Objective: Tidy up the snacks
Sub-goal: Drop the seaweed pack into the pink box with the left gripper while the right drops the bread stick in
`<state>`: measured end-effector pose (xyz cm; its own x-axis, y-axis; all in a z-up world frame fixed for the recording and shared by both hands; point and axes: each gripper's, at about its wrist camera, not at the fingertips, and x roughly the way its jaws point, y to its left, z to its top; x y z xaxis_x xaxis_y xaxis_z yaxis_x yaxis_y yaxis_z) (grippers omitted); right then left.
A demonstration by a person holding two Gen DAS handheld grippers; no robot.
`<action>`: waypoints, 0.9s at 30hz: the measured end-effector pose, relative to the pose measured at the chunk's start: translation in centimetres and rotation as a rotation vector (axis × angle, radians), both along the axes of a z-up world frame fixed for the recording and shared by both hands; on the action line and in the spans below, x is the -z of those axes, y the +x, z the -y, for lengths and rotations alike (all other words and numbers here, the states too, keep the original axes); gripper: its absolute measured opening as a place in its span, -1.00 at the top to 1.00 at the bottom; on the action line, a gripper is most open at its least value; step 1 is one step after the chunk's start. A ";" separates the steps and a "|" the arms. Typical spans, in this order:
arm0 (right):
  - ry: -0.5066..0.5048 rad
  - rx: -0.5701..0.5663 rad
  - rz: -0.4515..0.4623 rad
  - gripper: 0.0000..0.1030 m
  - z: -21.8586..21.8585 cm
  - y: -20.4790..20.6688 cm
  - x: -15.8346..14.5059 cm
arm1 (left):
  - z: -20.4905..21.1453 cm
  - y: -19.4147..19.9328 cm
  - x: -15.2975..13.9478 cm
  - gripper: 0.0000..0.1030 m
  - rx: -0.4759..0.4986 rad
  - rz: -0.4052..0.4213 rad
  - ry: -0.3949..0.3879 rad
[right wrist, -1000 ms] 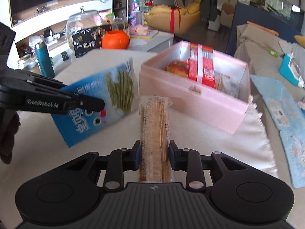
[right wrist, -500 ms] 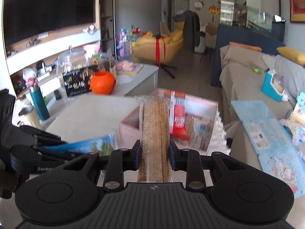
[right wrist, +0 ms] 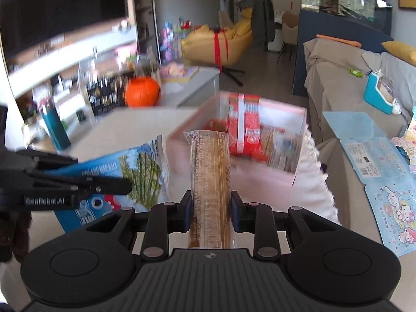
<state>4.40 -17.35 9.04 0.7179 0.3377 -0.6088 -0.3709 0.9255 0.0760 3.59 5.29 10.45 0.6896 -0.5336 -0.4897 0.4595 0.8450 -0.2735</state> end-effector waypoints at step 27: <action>0.080 0.169 -0.037 -0.20 1.1 5.3 2.0 | -1.7 1.5 5.5 0.56 -0.159 -0.048 0.113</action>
<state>9.72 -18.41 7.06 0.7463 0.2626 -0.6116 -0.2064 0.9649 0.1624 5.06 7.02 4.93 0.7348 -0.3597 -0.5750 0.3068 0.9324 -0.1911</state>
